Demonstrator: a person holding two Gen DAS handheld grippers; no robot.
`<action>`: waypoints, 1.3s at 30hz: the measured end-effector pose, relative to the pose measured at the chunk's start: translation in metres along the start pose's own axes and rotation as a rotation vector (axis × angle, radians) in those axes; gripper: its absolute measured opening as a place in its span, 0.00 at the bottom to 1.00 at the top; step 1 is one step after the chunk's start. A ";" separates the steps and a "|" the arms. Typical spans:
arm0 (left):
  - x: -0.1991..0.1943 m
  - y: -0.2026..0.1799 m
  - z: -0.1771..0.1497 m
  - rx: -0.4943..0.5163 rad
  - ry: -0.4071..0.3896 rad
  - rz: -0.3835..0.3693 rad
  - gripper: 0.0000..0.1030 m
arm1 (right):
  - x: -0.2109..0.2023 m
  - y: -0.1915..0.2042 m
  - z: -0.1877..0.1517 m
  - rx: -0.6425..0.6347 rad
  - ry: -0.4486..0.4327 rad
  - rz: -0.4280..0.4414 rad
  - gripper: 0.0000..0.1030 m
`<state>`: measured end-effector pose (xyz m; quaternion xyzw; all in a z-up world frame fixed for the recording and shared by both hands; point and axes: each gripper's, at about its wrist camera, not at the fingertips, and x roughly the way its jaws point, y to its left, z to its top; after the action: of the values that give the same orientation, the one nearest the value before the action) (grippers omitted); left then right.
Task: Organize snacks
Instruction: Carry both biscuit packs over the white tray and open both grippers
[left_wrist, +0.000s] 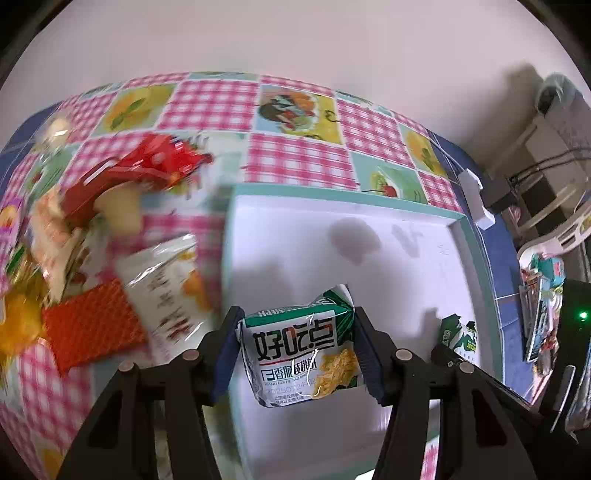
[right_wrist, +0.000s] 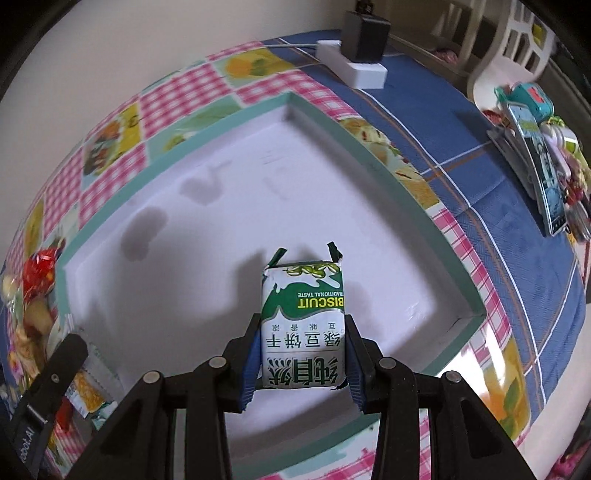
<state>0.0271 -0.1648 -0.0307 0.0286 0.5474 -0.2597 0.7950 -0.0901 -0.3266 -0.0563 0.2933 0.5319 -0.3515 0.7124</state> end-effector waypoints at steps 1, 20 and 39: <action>0.004 -0.004 0.001 0.011 0.000 0.001 0.58 | 0.002 -0.002 0.002 0.006 0.001 0.004 0.41; 0.018 -0.020 0.025 0.022 -0.014 0.017 0.69 | 0.003 0.000 0.033 -0.012 -0.053 0.035 0.51; -0.037 0.056 0.007 -0.135 -0.056 0.202 0.98 | -0.022 0.013 0.001 -0.090 -0.076 0.146 0.98</action>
<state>0.0483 -0.1041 -0.0083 0.0228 0.5357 -0.1416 0.8321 -0.0827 -0.3157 -0.0339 0.2854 0.4970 -0.2850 0.7683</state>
